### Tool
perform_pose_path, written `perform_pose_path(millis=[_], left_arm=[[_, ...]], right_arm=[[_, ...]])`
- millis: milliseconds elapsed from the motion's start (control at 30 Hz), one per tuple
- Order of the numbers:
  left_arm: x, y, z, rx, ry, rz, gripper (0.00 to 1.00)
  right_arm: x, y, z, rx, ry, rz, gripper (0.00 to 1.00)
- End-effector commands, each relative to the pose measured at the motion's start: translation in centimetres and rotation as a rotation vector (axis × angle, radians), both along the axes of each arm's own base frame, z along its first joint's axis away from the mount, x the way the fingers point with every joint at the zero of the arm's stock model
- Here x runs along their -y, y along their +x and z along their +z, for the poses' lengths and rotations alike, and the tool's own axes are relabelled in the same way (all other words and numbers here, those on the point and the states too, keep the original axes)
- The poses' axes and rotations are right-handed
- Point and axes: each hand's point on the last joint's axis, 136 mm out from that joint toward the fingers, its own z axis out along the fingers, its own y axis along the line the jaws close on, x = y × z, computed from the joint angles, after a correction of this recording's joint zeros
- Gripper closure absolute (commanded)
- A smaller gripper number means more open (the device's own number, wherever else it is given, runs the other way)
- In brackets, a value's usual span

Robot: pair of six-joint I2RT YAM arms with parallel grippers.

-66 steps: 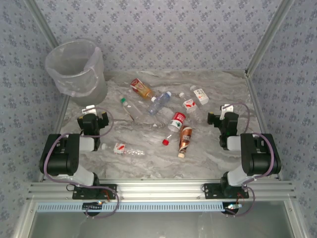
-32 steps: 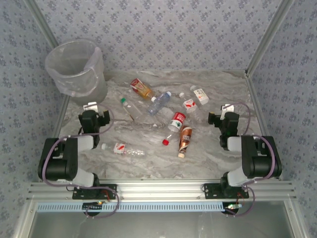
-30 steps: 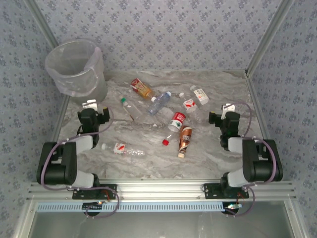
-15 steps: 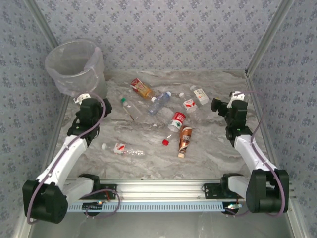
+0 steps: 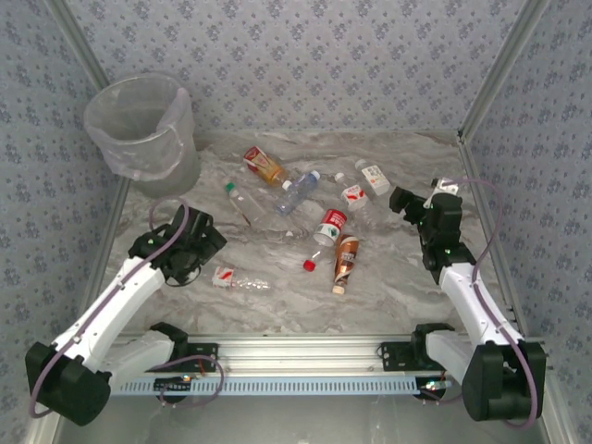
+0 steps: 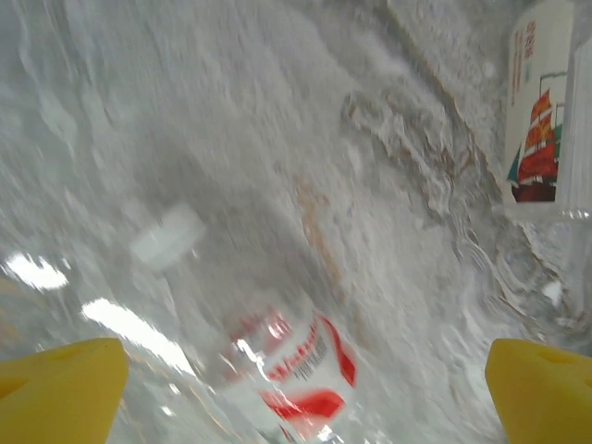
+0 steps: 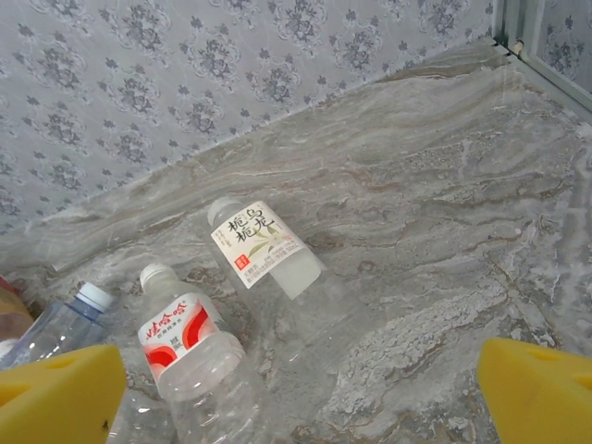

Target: Put the plastic bottles in the bin

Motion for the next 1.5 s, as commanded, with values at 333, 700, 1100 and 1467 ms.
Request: perform_pose_path(millis=[333,700,1100,1467], left_arm=[[2.6,-3.1,-4.7,-0.182,-0.155,0.306,0.01],[2.2,-1.9,-7.1,-0.124,-0.193,0.442,0.01],[1.8,-0.7,-10.1,-0.104,-0.159,0.523,0.2],[1.2,0.5,-9.9,0.0,-0.127,0.414,0.39]], right_arm=[[-0.9,-1.8,0.0,0.049,-0.025,0.059,0.0],[-1.2,-2.4,0.6,0.064,-0.06,0.089,0.0],[-2.1,-2.4,1.2,0.065,-0.077,0.126,0.0],[-2.4,-2.3,1.7,0.073,-0.084,0.124,0.0]])
